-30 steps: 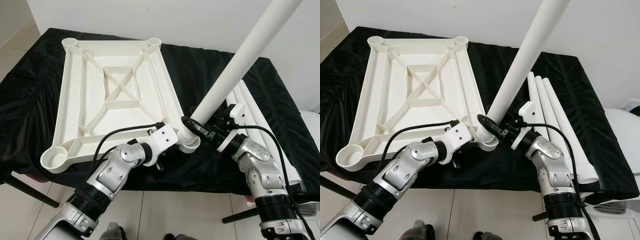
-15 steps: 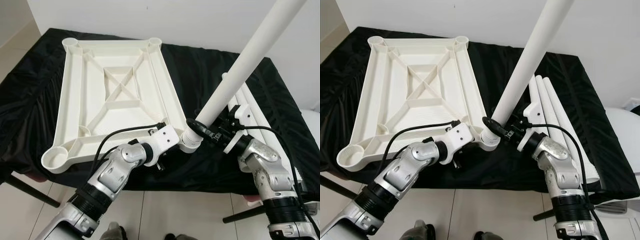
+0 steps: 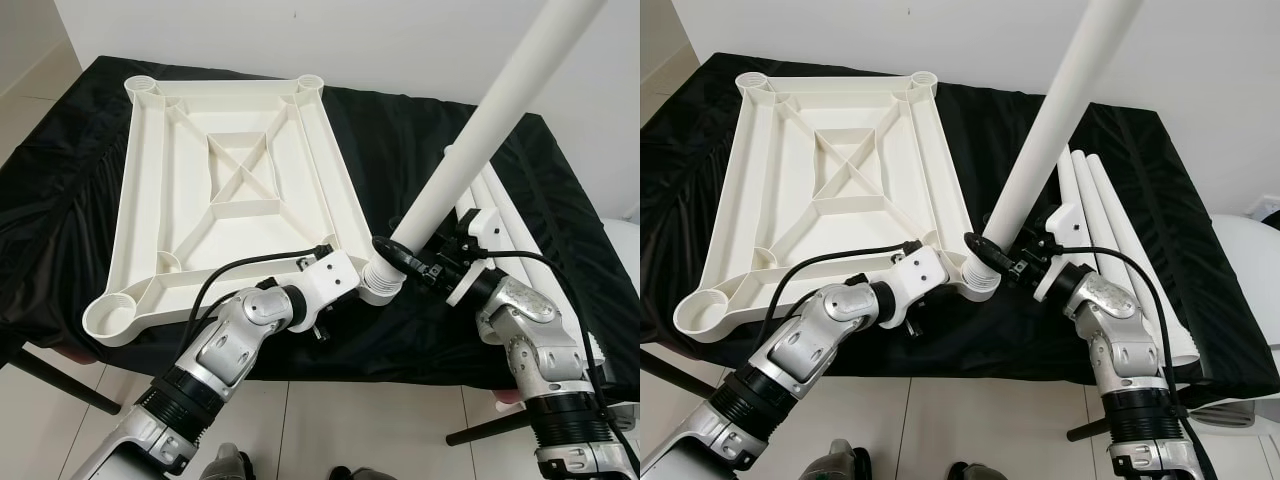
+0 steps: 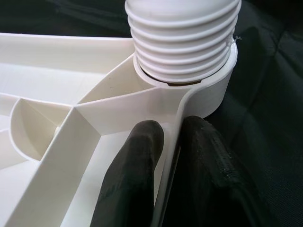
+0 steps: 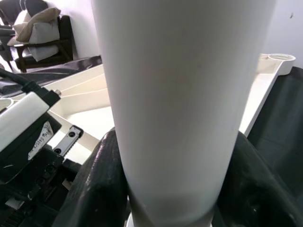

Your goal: Building children table

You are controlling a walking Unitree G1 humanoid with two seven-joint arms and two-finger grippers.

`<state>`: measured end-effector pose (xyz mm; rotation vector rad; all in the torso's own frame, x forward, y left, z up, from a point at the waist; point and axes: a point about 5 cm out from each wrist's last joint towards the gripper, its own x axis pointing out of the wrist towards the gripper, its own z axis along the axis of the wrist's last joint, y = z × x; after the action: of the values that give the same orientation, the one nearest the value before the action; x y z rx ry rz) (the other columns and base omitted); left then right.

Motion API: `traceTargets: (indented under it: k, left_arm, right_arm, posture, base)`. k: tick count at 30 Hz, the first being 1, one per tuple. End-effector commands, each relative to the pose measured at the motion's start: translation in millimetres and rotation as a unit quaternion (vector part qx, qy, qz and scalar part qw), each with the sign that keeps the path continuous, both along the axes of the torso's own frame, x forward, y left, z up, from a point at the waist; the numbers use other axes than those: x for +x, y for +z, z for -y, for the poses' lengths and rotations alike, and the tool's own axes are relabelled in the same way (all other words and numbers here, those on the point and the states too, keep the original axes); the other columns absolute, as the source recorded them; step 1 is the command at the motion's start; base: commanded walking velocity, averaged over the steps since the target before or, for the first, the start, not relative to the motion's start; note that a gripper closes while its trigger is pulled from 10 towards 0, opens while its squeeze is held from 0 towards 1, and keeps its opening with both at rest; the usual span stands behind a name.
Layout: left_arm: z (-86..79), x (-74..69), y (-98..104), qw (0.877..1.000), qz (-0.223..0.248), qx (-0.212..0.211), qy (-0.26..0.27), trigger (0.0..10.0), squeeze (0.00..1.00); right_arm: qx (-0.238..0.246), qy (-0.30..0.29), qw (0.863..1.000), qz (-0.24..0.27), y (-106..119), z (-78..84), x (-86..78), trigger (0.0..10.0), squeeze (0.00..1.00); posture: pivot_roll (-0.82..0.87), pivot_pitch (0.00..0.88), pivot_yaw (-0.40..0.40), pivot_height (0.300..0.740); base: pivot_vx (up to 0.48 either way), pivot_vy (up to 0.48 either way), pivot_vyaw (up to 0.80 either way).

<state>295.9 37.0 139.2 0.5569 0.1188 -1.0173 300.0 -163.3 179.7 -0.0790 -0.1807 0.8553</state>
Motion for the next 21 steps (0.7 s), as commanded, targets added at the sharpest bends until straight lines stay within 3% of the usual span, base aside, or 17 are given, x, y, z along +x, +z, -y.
traceTargets:
  k: [1, 21]
  left_arm:
    - [0.0, -4.8, -13, 0.999, -0.013, 0.035, -0.007, 10.0, 0.00]
    - [1.3, -10.4, -5, 1.000, 0.000, 0.028, -0.007, 10.0, 0.00]
  right_arm:
    - [-0.028, -0.021, 0.998, -0.059, -25, 4.4, -0.6, 10.0, 0.00]
    - [-0.067, 0.045, 0.994, -0.069, -31, -9.1, 11.3, 10.0, 0.00]
  posture:
    - [-0.06, 0.143, -0.040, 0.740]
    - [-0.04, 0.165, -0.053, 0.740]
  base:
    - [0.000, 0.000, 0.00]
    - [0.000, 0.000, 0.00]
